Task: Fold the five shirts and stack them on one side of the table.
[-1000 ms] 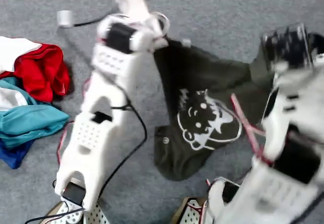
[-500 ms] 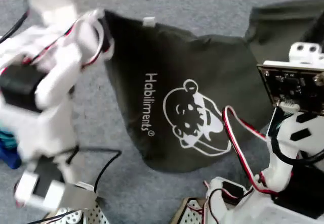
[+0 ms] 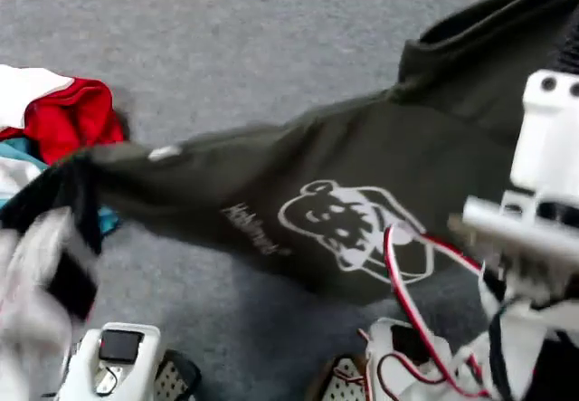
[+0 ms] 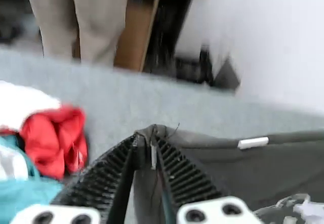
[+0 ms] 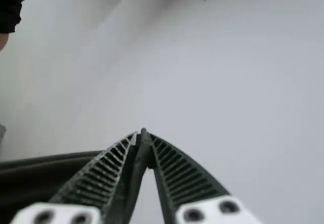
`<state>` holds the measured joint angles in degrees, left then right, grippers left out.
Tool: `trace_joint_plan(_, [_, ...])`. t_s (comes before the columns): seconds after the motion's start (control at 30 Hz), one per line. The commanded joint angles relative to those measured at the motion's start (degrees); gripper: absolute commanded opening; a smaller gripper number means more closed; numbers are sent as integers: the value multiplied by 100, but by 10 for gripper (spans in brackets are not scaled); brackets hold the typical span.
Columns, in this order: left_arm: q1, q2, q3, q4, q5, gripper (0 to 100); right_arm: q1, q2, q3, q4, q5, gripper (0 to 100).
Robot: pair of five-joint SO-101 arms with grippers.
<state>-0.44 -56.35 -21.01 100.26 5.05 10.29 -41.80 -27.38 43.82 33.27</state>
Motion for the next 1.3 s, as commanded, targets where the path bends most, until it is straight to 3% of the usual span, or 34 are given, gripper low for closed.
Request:
trace_joint_plan(0.0, [-70,-84,97,44,-18,18,-277,48,-198,-132,0,4])
trace_joint_plan(0.4, [-70,-84,105,-1020,-9,18,-400,75,-549,105,9,5])
trace_joint_plan(0.7, [-255,-136,97,-862,-18,18,-435,101,-840,-765,712,5])
trace_joint_plan(0.9, [-853,-145,97,-765,-35,18,-1191,84,-690,-624,1503,5])
trace_joint_plan(1.27, [-1081,-321,651,-413,-18,19,-1253,57,637,-607,1530,5])
